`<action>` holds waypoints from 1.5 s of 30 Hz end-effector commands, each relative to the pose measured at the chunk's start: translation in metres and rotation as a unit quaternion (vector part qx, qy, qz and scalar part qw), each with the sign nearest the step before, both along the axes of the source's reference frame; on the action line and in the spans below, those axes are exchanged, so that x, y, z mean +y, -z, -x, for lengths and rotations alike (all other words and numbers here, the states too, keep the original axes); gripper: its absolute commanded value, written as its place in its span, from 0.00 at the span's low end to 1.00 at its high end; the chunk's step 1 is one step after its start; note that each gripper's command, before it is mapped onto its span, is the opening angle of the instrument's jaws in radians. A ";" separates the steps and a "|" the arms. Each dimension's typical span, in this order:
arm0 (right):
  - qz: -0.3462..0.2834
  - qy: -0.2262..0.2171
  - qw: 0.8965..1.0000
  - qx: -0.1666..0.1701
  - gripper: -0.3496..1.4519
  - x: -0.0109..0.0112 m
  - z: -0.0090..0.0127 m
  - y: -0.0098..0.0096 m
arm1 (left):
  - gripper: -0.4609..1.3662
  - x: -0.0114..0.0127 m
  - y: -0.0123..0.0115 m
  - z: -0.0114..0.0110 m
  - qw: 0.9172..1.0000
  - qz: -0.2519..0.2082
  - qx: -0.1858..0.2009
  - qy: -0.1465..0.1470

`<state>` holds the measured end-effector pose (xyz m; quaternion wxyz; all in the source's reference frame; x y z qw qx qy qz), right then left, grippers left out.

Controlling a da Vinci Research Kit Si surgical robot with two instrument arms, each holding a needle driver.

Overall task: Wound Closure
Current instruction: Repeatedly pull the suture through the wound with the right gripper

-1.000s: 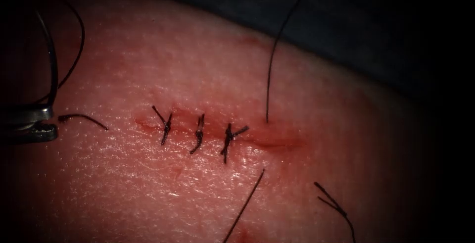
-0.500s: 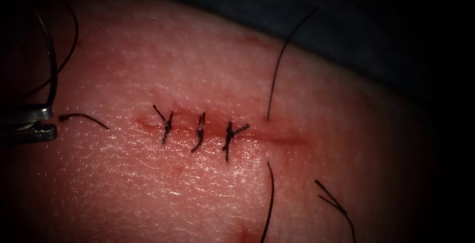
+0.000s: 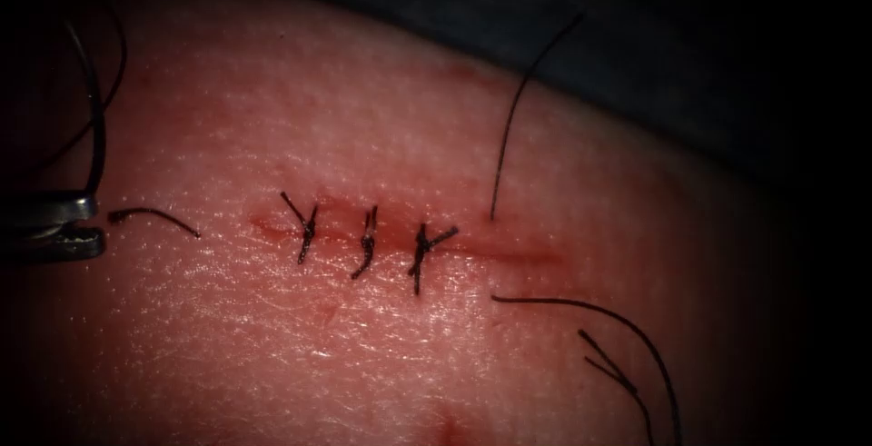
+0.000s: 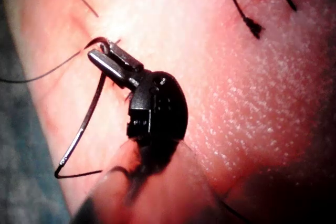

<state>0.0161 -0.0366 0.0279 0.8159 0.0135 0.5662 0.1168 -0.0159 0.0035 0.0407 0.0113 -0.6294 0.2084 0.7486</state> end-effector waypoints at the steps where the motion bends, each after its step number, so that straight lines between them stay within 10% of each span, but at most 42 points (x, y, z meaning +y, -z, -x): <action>1: -0.002 0.002 1.000 0.005 0.97 -0.0001 0.0011 0.0005 | 0.06 0.0000 0.0000 0.0000 1.000 -0.001 0.001 -0.005; 8: 0.000 -0.019 1.000 0.020 0.90 0.0017 0.0100 0.0036 | 0.06 0.0000 0.0000 0.0002 1.000 -0.001 0.001 -0.005; 23: -0.003 -0.058 0.998 -0.021 0.90 0.0093 0.0224 0.0022 | 0.06 -0.0001 0.0000 0.0002 1.000 0.000 0.001 -0.005; 32: 0.010 -0.081 0.996 -0.044 0.90 0.0143 0.0185 -0.0031 | 0.06 -0.0002 -0.0002 0.0008 1.000 -0.001 -0.001 -0.006; 45: 0.033 -0.059 0.995 -0.071 0.92 0.0186 0.0079 -0.0180 | 0.06 -0.0002 -0.0001 0.0007 1.000 -0.002 -0.002 -0.006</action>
